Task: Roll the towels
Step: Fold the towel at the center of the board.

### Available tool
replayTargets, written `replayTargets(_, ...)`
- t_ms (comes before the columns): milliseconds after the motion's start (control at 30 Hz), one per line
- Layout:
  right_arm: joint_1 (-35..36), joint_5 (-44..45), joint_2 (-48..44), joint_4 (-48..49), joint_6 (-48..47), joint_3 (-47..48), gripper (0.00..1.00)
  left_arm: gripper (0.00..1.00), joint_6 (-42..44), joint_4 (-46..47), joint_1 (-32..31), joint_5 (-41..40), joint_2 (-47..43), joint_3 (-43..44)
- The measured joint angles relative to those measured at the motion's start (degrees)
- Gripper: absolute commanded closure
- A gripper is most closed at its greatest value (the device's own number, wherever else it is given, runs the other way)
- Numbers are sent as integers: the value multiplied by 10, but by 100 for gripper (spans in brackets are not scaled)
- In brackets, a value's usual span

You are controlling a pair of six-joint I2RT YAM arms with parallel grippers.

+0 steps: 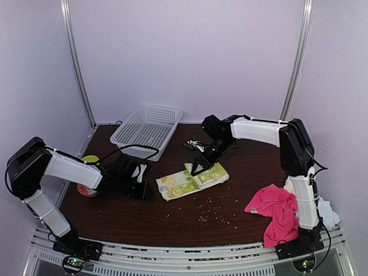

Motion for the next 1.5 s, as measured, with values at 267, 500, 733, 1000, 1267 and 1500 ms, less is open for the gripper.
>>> replayTargets(267, 38, -1, 43, 18, 30, 51, 100, 88, -12, 12, -5, 7, 5, 0)
replayTargets(500, 64, 0, 59, 31, 50, 80, 100, 88, -22, 23, -7, 13, 6, -3)
replayTargets(733, 77, 2, 81, 48, 68, 97, 100, 88, -33, 45, -9, 23, 7, -14)
replayTargets(1000, 90, 5, 107, 49, 74, 114, 100, 88, -41, 64, -11, 27, 10, -20)
replayTargets(1267, 94, 4, 125, 51, 78, 135, 100, 88, -53, 85, -15, 31, 12, -28)
replayTargets(1500, 100, 3, 130, 53, 80, 146, 100, 88, -57, 101, -18, 34, 19, -28)
